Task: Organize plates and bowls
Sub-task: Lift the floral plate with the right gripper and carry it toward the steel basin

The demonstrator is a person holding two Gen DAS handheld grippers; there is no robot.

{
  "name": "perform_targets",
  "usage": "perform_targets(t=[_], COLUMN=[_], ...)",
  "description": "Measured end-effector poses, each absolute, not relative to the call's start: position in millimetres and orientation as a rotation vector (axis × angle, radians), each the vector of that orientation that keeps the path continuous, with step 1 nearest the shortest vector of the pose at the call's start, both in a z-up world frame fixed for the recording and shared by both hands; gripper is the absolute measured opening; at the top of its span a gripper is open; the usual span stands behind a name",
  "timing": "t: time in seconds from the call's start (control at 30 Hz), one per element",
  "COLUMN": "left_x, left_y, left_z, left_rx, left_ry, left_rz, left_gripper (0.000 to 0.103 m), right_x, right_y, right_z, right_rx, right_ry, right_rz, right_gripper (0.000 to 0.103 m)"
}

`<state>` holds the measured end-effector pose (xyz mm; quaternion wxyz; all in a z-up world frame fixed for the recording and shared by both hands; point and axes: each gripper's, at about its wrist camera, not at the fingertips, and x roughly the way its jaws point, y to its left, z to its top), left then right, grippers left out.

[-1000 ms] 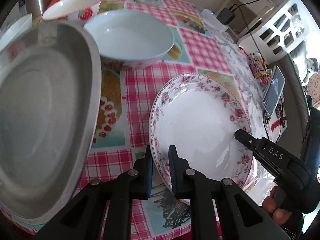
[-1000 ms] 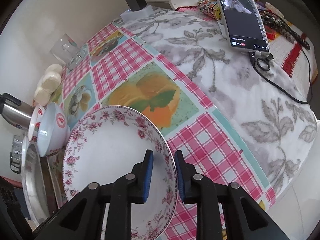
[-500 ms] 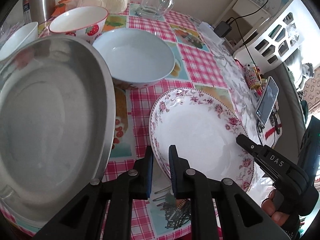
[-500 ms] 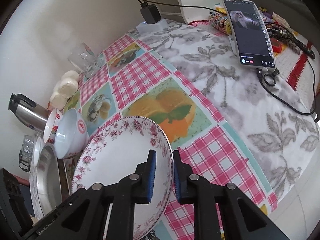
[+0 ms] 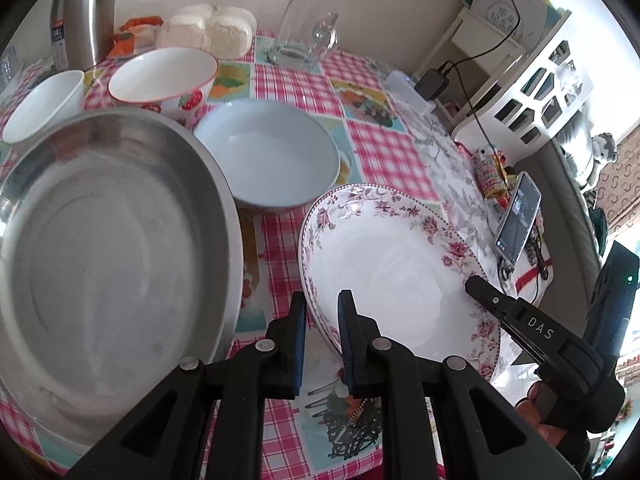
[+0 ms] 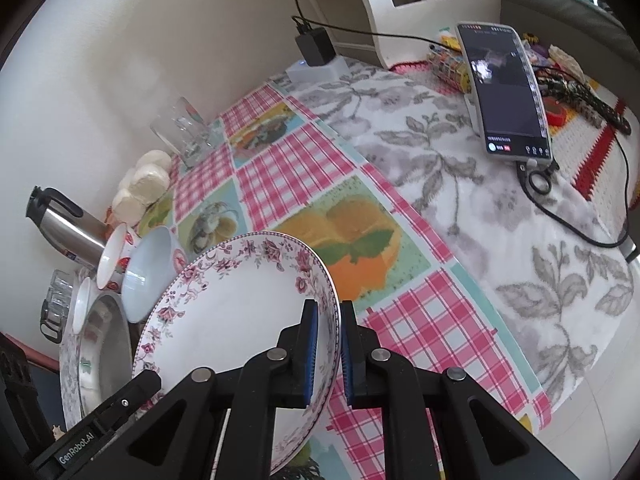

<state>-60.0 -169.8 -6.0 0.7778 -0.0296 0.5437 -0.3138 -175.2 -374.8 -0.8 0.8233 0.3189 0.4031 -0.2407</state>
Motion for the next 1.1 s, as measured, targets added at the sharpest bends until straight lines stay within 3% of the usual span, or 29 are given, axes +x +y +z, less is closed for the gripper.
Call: perform_targets(t=[0.37,1.1], left_x=[-52,-17], left_y=[-146,-55], left_z=[22,38], left_rx=[-0.109,-0.161], left_ry=[1.092,1.019], left_rz=[-0.687,-0.576], left_gripper=[0.017,0.017], right_x=[-166,-109], right_y=[-355,-270], right_z=[22,31], right_rx=[0.645,0.568], right_ry=[0.773,0.808], right_rz=[-0.465,-0.352], right_gripper=[0.011,0.011])
